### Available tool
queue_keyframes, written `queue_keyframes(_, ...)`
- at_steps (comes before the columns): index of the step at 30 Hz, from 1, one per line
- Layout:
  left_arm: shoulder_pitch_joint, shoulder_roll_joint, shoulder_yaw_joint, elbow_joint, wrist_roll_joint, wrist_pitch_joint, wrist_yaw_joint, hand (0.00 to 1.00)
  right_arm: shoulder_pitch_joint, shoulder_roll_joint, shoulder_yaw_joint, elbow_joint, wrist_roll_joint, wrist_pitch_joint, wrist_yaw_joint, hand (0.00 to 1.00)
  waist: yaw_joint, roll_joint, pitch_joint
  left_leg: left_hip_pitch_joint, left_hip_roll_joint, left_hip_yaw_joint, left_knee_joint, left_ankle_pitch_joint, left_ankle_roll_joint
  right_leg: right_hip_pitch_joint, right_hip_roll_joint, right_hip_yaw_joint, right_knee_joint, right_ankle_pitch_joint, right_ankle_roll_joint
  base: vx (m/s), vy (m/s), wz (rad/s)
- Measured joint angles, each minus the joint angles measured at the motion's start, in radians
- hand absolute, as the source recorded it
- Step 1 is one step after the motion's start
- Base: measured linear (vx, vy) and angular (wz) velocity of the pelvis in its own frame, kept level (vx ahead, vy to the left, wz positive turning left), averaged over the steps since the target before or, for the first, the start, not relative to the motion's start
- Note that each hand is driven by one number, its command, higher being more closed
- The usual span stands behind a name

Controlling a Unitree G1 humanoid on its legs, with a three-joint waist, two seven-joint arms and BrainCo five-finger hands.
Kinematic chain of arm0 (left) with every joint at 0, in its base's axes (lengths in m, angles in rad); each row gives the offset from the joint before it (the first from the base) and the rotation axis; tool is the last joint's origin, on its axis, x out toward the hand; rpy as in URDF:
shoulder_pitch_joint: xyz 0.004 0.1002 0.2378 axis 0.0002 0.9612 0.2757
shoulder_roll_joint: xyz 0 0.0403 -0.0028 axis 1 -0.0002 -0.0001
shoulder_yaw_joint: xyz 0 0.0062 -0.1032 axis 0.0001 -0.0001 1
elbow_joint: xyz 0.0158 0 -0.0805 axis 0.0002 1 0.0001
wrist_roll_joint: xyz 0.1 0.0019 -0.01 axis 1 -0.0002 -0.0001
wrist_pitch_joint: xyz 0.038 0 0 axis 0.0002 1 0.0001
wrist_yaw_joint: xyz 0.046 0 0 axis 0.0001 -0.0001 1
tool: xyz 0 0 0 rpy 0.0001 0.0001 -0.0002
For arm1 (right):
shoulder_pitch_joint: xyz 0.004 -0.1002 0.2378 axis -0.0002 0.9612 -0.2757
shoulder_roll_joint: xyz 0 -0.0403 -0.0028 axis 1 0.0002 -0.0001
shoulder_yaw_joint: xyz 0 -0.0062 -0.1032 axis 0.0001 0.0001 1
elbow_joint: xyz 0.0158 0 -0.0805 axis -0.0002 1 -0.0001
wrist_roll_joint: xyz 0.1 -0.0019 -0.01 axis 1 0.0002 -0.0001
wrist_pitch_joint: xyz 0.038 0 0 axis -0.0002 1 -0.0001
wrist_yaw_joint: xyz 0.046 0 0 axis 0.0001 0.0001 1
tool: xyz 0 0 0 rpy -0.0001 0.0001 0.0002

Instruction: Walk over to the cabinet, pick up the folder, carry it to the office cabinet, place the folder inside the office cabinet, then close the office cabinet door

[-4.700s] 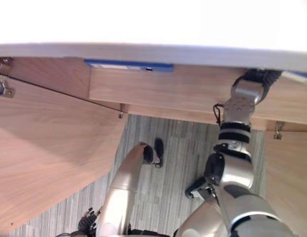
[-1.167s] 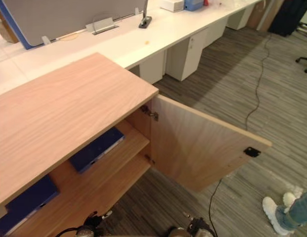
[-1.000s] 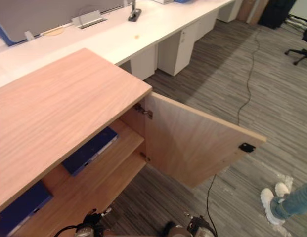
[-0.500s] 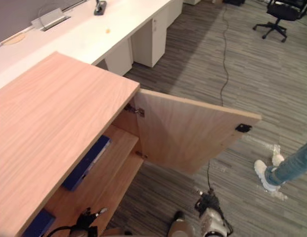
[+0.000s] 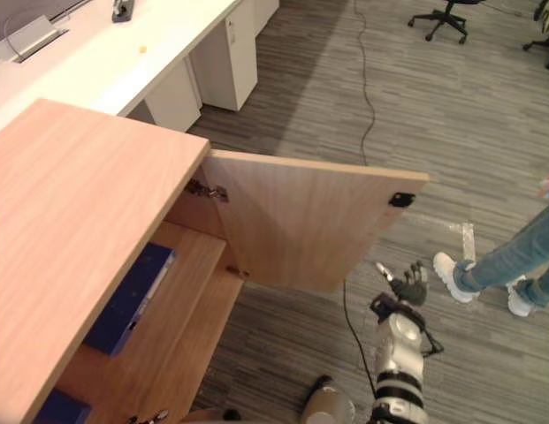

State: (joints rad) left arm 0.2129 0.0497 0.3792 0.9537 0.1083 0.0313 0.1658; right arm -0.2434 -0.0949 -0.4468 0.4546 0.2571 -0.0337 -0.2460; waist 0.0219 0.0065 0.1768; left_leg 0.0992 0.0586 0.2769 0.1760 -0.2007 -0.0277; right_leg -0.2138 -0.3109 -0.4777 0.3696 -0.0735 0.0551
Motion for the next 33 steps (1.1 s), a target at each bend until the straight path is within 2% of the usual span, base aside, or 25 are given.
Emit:
queue_keyframes(1, -0.002, -0.016, 0.000, -0.002, 0.000, 0.000, 0.002, 0.00, -0.018, -0.017, -0.001, 0.002, 0.001, 0.000, -0.002, 0.00, 0.003, 0.010, -0.004, -0.015, 0.015, 0.003, 0.000, 0.007, -0.011, 0.008, 0.027, -0.008, -0.043, 0.021, 0.016, 0.03, -0.160, -0.36)
queue_keyframes(4, -0.002, -0.022, 0.003, -0.002, -0.022, 0.001, 0.008, 0.00, -0.019, -0.038, -0.001, 0.004, 0.024, 0.000, -0.020, 0.00, 0.006, 0.004, -0.011, -0.017, 0.042, 0.003, 0.000, 0.043, -0.040, 0.051, 0.084, -0.014, -0.143, 0.067, 0.002, 0.01, -0.112, -0.17)
queue_keyframes(6, -0.004, -0.022, 0.002, -0.006, -0.054, -0.001, 0.015, 0.00, -0.019, -0.053, -0.001, 0.004, 0.037, 0.000, -0.024, 0.00, 0.009, 0.002, -0.014, -0.021, 0.043, -0.001, -0.001, 0.077, -0.044, 0.078, 0.104, -0.016, -0.215, 0.102, -0.005, -0.01, -0.071, -0.07)
queue_keyframes(8, -0.003, -0.025, -0.001, -0.022, -0.074, -0.002, 0.016, 0.00, -0.019, -0.070, 0.000, 0.004, 0.037, 0.000, -0.029, 0.00, 0.008, 0.001, -0.020, -0.030, 0.042, -0.016, -0.002, 0.112, -0.065, 0.124, 0.126, -0.033, -0.325, 0.156, -0.013, -0.02, -0.078, 0.08)
queue_keyframes(13, 0.000, -0.024, -0.004, -0.022, -0.073, 0.001, 0.012, 0.00, -0.025, -0.091, 0.025, 0.004, 0.040, 0.000, -0.022, 0.00, 0.018, 0.000, -0.041, -0.018, 0.052, -0.029, -0.027, 0.115, -0.065, 0.186, 0.172, -0.047, -0.453, 0.217, -0.023, -0.01, -0.035, 0.09)
queue_keyframes(19, 0.002, -0.001, -0.004, -0.018, -0.056, 0.000, 0.011, 0.00, -0.056, -0.108, 0.079, 0.013, 0.062, -0.001, -0.014, 0.00, 0.019, -0.013, -0.042, 0.000, 0.048, -0.062, -0.073, 0.106, -0.065, 0.195, 0.171, -0.068, -0.460, 0.233, -0.021, -0.03, 0.036, 0.13)
queue_keyframes(22, 0.001, 0.018, -0.003, -0.003, -0.049, 0.001, 0.012, 0.00, -0.096, -0.121, 0.142, 0.022, 0.076, -0.004, 0.004, 0.00, 0.024, -0.017, -0.041, 0.006, 0.045, -0.068, -0.086, 0.080, -0.053, 0.192, 0.170, -0.067, -0.461, 0.250, -0.019, -0.09, 0.060, 0.01)
queue_keyframes(26, 0.001, 0.038, 0.000, -0.001, -0.042, 0.000, 0.012, 0.00, -0.169, -0.127, 0.218, 0.067, 0.078, -0.009, 0.026, 0.00, 0.038, -0.041, -0.035, -0.014, 0.026, -0.068, -0.083, 0.069, -0.043, 0.166, 0.149, -0.063, -0.462, 0.271, -0.018, -0.13, 0.076, -0.02)
queue_keyframes(29, 0.010, 0.039, 0.001, -0.001, -0.043, 0.000, 0.013, 0.00, -0.203, -0.144, 0.236, 0.120, 0.080, -0.017, 0.023, 0.00, 0.049, -0.040, -0.035, -0.022, 0.024, -0.070, -0.077, 0.069, -0.043, 0.162, 0.146, -0.064, -0.462, 0.273, -0.017, -0.06, 0.050, 0.00)
queue_keyframes(33, 0.002, 0.034, -0.001, -0.001, -0.043, -0.002, 0.013, 0.00, -0.246, -0.176, 0.275, 0.190, 0.090, -0.018, 0.041, 0.00, 0.047, -0.031, -0.027, -0.043, 0.031, -0.079, -0.061, 0.069, -0.043, 0.155, 0.152, -0.070, -0.461, 0.275, -0.020, -0.02, 0.017, 0.01)
